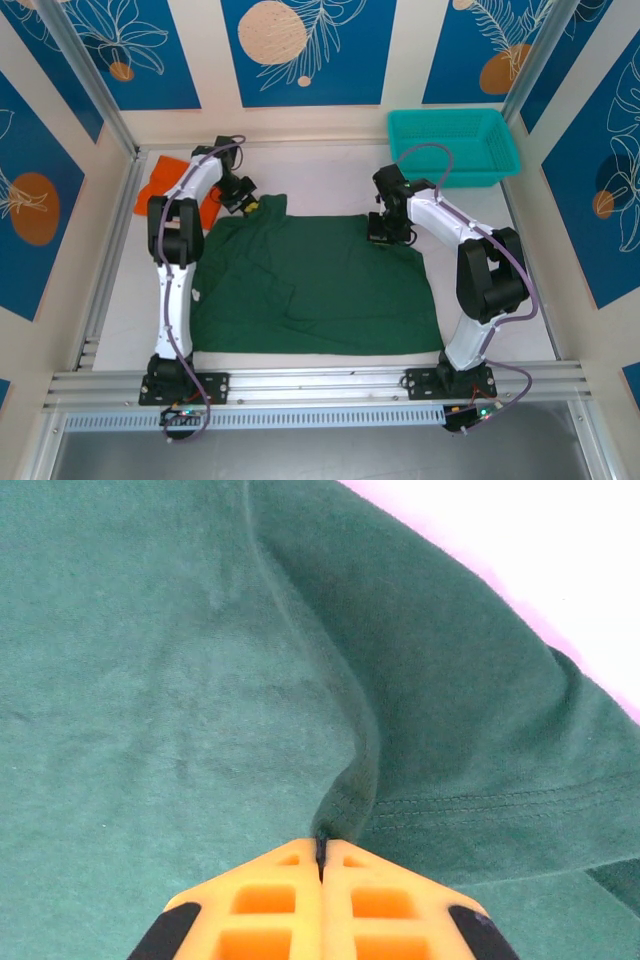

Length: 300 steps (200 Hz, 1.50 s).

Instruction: Fold and stack the t-shirts

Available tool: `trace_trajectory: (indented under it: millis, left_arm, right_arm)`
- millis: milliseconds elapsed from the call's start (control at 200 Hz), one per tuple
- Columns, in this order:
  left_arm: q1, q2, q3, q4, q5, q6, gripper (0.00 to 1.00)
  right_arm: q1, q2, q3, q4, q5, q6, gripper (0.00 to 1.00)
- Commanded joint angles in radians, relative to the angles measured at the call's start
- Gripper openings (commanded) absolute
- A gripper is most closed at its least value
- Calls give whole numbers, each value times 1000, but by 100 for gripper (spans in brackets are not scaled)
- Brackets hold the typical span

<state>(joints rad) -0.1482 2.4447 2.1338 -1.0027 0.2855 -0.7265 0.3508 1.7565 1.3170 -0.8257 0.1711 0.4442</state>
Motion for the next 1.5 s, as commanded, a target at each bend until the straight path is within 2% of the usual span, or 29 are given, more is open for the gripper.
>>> trace_trajectory:
  millis: [0,160,325,410,465,640,720,800,855,1005,1155,1280,1425,1495]
  left_arm:
    - [-76,-110,-32,17,-174,166,0]
    - [-216,-318,-330,210,-461,361,0]
    - [-368,-487,-641,417,-707,479,0]
    - [-435,-520,-733,476,-798,525,17]
    - [-466,-523,-762,493,-810,550,25]
    - [-480,-535,-701,411,-824,505,56]
    - [-471,-564,-645,358,-798,462,69]
    - [-430,-578,-579,275,-722,378,71]
    - [-381,-575,-543,212,-631,301,72]
    - [-237,-523,-539,124,-246,120,57]
    - [-203,-489,-618,169,-39,136,55]
    - [-213,-502,-654,179,41,223,56]
    - [-270,-571,-703,190,-29,350,58]
    - [-292,-553,-697,157,-61,362,57]
  right_arm:
    - [-6,-32,-27,-21,-25,10,0]
    - [-6,-43,-51,-16,-28,21,0]
    - [-5,-41,-71,-9,-30,27,0]
    - [-3,-37,-78,-3,-34,31,0]
    - [-2,-35,-81,-1,-35,33,0]
    - [-1,-22,-76,-4,-38,39,0]
    - [-1,-19,-75,-6,-39,39,0]
    - [-1,-18,-73,-7,-37,42,0]
    - [-1,-16,-73,-5,-37,46,0]
    - [0,-11,-69,-7,-45,59,0]
    - [3,-15,-77,2,-40,59,0]
    - [2,-9,-81,0,-41,62,0]
    - [-1,-13,-90,9,-41,60,0]
    - [-5,-7,-94,16,-46,60,0]
